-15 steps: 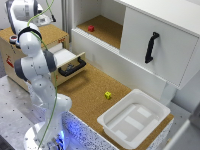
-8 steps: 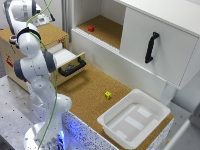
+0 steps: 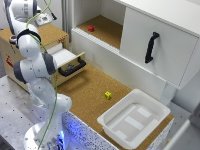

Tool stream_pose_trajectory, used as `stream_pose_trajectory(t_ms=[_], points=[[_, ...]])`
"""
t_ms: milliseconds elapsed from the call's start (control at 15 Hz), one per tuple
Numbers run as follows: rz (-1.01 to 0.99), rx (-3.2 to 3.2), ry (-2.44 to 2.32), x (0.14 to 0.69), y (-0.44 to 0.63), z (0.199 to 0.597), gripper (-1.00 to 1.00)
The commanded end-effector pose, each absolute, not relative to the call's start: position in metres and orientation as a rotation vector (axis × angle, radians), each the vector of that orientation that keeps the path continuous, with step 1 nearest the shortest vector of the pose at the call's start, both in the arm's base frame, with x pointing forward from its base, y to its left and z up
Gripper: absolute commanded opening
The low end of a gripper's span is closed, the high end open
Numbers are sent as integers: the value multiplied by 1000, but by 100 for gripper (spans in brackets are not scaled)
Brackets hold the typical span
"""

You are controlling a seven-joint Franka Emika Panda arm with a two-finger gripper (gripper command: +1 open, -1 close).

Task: Move the green light switch to turn on the green light

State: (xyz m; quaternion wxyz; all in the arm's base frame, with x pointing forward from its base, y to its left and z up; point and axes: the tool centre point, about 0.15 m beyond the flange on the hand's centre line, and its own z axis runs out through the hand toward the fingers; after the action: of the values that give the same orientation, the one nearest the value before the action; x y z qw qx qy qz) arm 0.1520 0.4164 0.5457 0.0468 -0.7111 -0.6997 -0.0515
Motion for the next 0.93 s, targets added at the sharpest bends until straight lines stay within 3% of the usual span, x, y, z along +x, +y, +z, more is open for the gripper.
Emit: stream_pose_trajectory(t_ms=[0, 867], points=[[-122, -2204, -2071, 119, 423, 527, -100], [-139, -2193, -2081, 129, 453, 491, -100]])
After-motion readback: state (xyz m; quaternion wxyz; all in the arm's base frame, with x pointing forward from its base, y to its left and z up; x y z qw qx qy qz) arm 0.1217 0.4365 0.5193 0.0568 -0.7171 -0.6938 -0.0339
